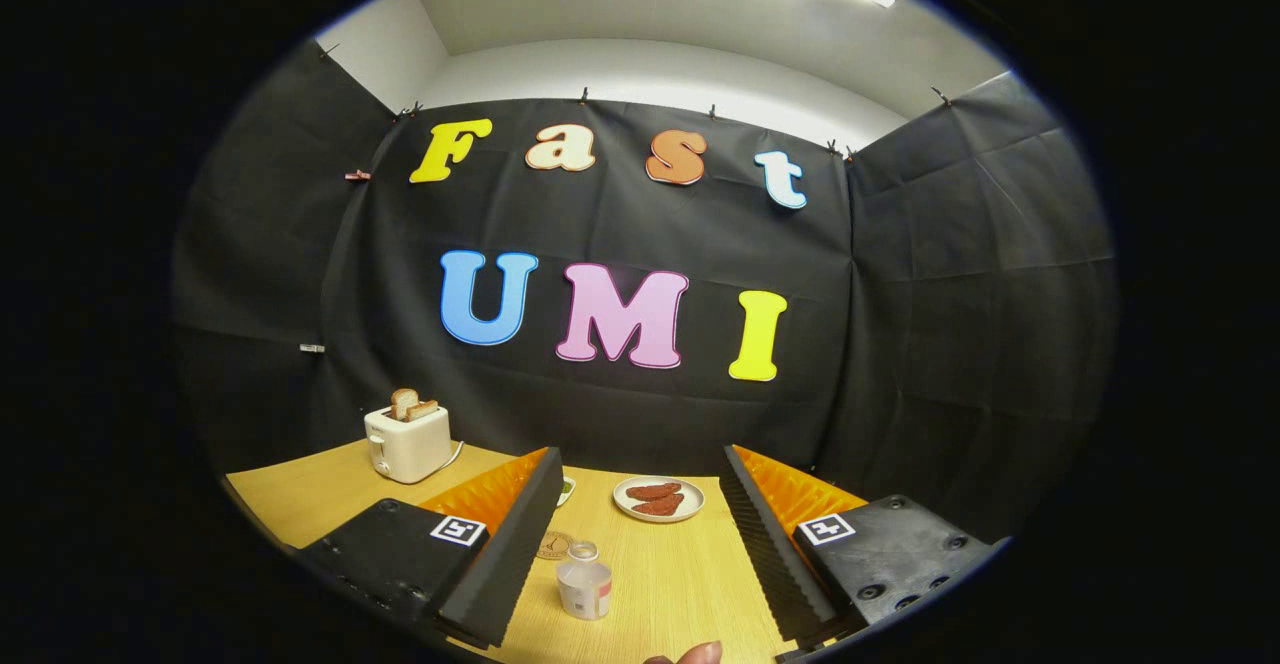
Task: Take the bottle from table, then pour the juice into the cup, finally place the bottle on the coaster
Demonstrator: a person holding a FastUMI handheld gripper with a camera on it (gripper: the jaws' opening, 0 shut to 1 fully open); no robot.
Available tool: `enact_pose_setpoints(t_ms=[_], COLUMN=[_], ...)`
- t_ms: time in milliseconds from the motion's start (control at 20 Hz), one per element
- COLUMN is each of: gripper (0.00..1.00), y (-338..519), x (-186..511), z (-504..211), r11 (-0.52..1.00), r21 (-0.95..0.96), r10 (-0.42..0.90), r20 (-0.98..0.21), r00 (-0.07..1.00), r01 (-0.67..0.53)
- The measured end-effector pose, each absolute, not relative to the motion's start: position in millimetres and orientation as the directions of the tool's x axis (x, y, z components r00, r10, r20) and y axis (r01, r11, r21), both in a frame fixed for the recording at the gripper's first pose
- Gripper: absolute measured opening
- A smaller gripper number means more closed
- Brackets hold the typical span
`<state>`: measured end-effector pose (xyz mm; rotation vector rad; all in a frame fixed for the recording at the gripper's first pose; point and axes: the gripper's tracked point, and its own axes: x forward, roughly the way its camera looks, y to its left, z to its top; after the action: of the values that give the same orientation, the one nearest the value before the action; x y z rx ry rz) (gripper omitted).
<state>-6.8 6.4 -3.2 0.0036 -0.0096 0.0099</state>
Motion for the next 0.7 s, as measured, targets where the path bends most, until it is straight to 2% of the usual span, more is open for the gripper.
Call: enact_pose_setpoints(t_ms=[300, 700], gripper=[0.97, 0.97], y=[18.5, 46.3], x=[-3.5, 4.8], z=[-18.9, -102.2], r11=[0.999, 0.995], r21=[-0.010, 0.002], r10=[0.040, 0.099], r20=[0.019, -0.029], r00=[0.999, 0.995], r01=[-0.040, -0.099])
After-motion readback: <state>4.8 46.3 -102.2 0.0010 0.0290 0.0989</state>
